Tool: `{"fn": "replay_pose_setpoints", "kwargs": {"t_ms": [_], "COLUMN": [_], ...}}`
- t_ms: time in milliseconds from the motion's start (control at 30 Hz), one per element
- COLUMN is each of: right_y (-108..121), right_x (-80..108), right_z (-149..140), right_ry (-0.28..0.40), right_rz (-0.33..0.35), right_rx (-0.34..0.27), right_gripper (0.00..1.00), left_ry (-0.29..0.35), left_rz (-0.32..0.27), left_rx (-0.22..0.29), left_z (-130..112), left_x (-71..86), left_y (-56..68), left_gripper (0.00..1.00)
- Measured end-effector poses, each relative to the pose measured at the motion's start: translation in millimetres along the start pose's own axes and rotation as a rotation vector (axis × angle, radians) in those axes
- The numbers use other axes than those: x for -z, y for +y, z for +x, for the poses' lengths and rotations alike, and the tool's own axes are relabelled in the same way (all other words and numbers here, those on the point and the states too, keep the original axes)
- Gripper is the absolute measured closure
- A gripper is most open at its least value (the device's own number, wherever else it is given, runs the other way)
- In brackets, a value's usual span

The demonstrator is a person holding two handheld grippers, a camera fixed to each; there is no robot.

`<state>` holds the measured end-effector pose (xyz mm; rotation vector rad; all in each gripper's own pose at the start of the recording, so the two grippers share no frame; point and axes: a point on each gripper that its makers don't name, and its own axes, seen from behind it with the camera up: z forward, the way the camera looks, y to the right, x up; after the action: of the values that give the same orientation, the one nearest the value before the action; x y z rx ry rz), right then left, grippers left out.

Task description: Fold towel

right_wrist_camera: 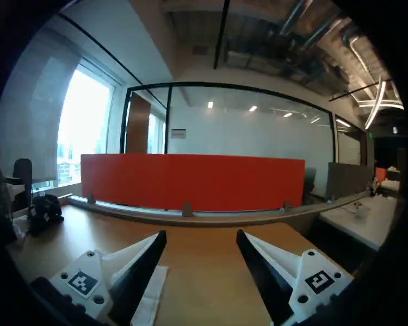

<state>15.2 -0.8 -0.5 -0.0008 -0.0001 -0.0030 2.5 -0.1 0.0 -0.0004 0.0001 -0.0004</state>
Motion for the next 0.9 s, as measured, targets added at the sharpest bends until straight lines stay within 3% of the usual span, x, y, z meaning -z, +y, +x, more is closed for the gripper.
{"fn": "replay_pose_setpoints", "kwargs": {"t_ms": [233, 500, 900], "right_y": [0.9, -4.7, -36.1], "right_x": [1.3, 5.2, 1.6], "right_z": [27.6, 40.6, 41.9], "right_ry": [-0.004, -0.032, -0.111], "right_rz": [-0.006, 0.018, 0.188], "right_rx": [0.001, 0.023, 0.120], "right_gripper": [0.00, 0.00, 0.00], "left_ry": [0.003, -0.023, -0.130], "left_rz": [-0.012, -0.042, -0.178], "left_rx": [0.013, 0.009, 0.004], "left_z": [32.9, 45.7, 33.0], "left_x": [-0.9, -2.3, -8.4], "left_y": [0.5, 6.3, 24.6], "left_gripper": [0.03, 0.03, 0.03]}}
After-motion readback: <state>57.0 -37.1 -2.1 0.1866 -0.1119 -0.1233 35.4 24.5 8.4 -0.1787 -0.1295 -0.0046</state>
